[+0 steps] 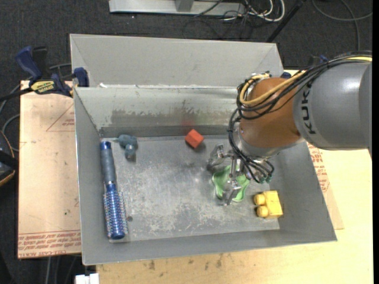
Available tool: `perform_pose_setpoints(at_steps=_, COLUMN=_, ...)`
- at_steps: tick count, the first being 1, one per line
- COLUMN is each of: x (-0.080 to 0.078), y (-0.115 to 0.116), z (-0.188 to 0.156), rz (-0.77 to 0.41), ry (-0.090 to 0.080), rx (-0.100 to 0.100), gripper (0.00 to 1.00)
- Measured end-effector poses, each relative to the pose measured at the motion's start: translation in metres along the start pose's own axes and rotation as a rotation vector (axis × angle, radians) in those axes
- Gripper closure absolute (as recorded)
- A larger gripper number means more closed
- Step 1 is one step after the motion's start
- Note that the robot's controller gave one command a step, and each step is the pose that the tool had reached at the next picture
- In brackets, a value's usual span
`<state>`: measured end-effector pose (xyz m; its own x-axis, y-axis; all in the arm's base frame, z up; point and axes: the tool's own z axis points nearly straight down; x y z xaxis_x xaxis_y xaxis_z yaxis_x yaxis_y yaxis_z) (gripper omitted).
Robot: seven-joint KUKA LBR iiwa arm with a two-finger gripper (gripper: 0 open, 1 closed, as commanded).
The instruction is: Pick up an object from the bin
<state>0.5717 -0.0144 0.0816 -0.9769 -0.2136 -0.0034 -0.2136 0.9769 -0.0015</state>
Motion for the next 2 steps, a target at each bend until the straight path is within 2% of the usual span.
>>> perform_pose_setpoints(at_steps=1, x=0.000, y=0.004, z=-0.002, rz=-0.004, ry=0.003, rx=-0.003, gripper=1.00)
perform_pose_setpoints(at_steps=2, x=-0.010, y=-0.028, z=-0.153, rz=-0.138, ry=-0.009, rx=0.003, gripper=1.00)
